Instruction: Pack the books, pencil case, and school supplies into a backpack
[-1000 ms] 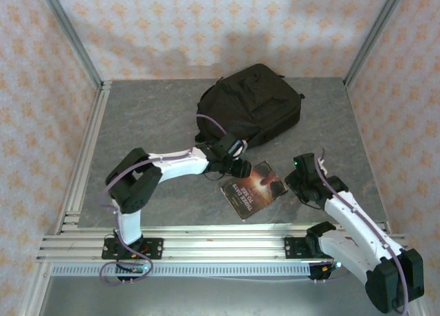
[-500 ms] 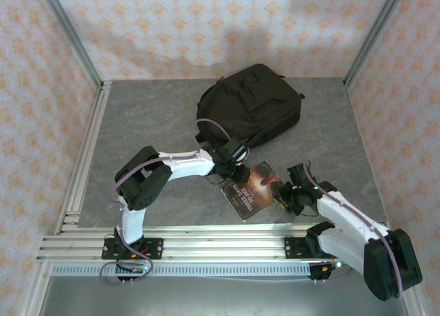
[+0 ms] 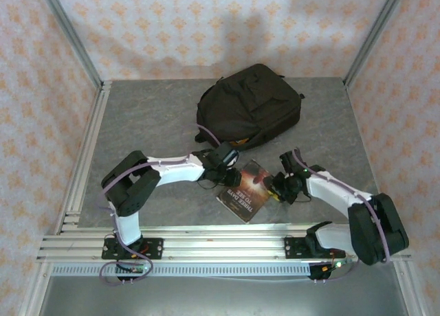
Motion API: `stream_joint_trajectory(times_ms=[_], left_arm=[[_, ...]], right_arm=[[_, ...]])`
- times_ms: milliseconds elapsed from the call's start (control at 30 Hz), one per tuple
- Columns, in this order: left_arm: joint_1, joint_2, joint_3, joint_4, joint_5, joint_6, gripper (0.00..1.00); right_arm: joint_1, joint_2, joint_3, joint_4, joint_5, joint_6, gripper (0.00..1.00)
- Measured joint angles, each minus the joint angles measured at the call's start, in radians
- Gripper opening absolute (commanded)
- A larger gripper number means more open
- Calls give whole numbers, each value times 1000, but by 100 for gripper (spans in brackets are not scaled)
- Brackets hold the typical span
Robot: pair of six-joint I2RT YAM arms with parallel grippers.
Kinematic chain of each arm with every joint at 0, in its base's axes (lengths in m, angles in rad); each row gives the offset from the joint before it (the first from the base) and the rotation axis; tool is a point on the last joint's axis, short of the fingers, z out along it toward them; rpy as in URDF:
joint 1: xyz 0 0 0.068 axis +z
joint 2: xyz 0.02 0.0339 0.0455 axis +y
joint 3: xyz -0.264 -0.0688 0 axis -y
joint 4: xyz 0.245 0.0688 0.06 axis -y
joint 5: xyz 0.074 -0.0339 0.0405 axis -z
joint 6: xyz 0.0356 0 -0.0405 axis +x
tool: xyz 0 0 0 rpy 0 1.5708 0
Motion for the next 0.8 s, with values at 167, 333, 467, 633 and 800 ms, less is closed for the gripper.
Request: stream_joint_trajectory(times_ms=[167,333,467,633,800], left_arm=[[0,-59,-76,15,6,-50,32],[-1,-76,-113,61,8,-95,28],[-1,-75,-116,84,8,-124,15],[5,-72,-126,131,26,-149,4],[24,-71,-156,187,62,-166,0]], right_arm=[[0,72,77,90,15,-40,24],[0,146,150,164,-16,-89,36],[0,158,140,171,-18,-124,49],[0,74,83,142,30,-161,53],[0,-65,37,74,87,-178,55]])
